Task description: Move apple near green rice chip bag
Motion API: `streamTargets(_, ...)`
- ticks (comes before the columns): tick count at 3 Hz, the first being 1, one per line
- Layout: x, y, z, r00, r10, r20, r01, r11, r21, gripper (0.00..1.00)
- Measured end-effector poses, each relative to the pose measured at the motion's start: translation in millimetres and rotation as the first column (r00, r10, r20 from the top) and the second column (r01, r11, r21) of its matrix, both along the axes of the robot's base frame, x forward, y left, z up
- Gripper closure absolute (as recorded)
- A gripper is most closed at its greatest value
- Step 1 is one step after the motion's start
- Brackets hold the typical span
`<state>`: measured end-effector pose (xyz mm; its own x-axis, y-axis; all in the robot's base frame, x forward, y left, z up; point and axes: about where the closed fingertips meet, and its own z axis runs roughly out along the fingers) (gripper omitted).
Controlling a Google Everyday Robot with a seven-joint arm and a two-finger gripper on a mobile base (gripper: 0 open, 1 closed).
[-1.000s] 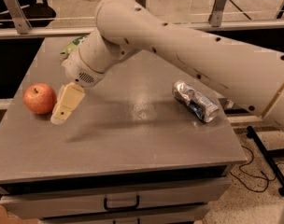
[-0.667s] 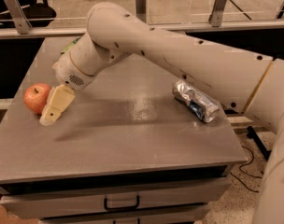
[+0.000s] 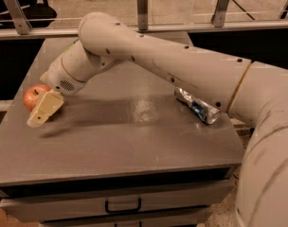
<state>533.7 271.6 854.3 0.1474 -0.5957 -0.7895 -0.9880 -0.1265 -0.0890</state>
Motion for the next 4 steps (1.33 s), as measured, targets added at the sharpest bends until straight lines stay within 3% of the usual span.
streamTargets(2,3.8,-9.6,-4.0,0.9998,-0.019,-0.005,0.019,1.0,0.023,0.65)
streamTargets(3,10.2,-29.0,19.0,0.9983,-0.034,0.047,0.032,0.998,0.05,0.88)
streamTargets(4,17.0,-59.8,51.2,0.9915,-0.049,0.121,0.04,0.997,0.07,1.0)
